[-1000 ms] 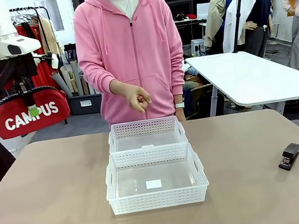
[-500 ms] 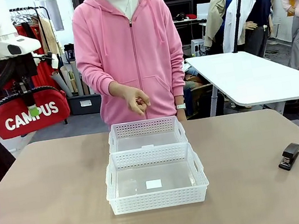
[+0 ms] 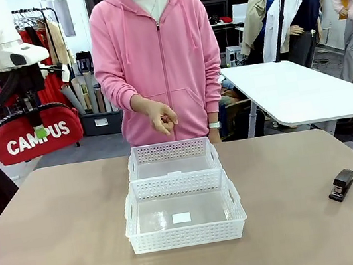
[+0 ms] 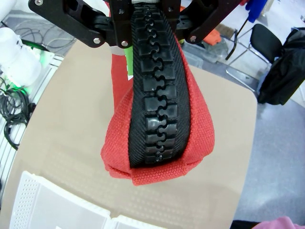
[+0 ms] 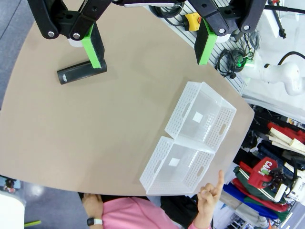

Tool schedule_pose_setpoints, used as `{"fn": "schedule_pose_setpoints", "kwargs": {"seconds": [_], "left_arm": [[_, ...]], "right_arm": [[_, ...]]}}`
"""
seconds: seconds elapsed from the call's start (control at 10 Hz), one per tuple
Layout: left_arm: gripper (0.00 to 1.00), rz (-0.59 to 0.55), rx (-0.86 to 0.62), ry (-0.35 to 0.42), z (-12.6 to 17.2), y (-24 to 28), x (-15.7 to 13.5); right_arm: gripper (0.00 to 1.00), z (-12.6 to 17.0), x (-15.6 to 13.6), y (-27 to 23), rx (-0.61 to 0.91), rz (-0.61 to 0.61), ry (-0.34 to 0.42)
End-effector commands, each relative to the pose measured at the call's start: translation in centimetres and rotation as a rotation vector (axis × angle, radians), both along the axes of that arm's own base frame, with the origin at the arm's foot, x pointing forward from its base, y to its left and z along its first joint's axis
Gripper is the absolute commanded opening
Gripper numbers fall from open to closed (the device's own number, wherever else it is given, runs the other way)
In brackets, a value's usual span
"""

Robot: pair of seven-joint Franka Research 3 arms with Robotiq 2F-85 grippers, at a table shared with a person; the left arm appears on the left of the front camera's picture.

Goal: Distribute items into two baskets.
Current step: Move the picked Pencil pouch towards the Organizing basket indicated by the person, stopping as directed.

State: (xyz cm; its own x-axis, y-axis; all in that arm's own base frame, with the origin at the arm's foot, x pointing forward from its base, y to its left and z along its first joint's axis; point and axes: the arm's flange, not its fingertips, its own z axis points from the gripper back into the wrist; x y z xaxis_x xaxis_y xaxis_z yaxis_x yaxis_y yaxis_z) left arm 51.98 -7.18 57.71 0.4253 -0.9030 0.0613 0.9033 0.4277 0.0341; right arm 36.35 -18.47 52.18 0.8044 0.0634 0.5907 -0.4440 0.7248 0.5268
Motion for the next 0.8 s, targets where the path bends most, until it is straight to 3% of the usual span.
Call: {"fn": "schedule_pose_setpoints", "kwargs": {"seconds": [0.0, 0.7], "left_arm": [[0.0, 0.011, -0.003, 0.004, -0.6, -1.0, 1.2], [0.0, -0.02, -0.002, -0.017, -4.3, -6.1, 5.1]], "right_arm": [[1.0, 0.1, 0.0, 0.0, -0.001, 0.0, -0.007], [1.0, 0.1, 0.0, 0.0, -0.001, 0.0, -0.007]]}}
